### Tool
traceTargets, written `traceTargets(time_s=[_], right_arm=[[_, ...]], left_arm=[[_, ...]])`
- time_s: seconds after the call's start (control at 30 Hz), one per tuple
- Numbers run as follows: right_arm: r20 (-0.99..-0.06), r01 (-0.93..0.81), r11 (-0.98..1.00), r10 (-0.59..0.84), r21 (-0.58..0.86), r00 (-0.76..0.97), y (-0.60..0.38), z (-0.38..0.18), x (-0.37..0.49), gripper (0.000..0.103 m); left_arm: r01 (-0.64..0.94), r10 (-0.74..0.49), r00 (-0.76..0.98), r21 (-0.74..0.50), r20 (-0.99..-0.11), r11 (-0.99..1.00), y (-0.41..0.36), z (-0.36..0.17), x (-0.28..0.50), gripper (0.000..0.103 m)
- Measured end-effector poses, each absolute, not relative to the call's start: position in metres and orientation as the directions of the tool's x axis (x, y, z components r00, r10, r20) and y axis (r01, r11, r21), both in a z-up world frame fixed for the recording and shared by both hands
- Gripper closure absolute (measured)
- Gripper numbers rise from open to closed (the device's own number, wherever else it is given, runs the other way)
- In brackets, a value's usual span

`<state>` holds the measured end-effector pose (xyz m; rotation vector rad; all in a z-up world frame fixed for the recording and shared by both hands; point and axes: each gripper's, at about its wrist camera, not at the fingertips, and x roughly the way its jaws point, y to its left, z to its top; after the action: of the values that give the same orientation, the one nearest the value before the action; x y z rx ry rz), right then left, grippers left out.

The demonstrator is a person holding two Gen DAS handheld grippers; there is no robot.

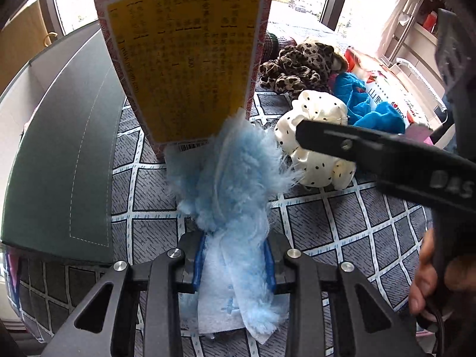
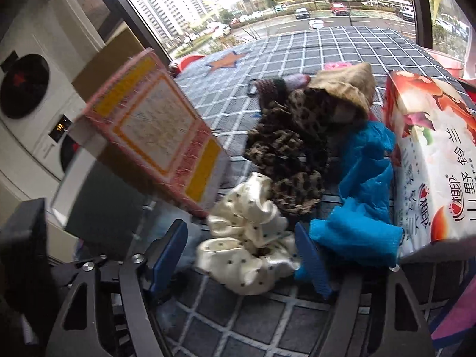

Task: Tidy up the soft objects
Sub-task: 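Grasp the light-blue fluffy item with the left gripper while the right gripper reaches the polka-dot scrunchie, then lift the fluffy item with the left gripper while the right gripper grasps and lifts the scrunchie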

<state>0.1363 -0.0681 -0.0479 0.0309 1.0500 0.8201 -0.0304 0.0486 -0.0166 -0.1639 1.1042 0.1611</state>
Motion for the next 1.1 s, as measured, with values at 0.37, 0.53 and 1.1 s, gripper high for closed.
traceTargets(time_s=[0.37,0.53,1.1], right_arm=[[-0.817,-0.664,0.740,0.447,0.108,0.364,-0.036,-0.051,0.111,0.075],[-0.765,-0.634,0.751,0.515,0.185,0.386,-0.088,-0.022,0.080,0.075],[-0.858,-0.388,0.918,0.262,0.080,0.442,-0.196,-0.045,0.066,0.075]], left_arm=[[-0.197,0.051,0.446,-0.042,-0.894,0.980,0.046,-0.015,-0.033,0.074],[-0.125,0.035,0.482,-0.030,-0.875,0.992,0.031,-0.006,-0.040,0.074],[0.059,-0.057,0.445,-0.034,-0.894,0.998,-0.012,-0.014,-0.038,0.074]])
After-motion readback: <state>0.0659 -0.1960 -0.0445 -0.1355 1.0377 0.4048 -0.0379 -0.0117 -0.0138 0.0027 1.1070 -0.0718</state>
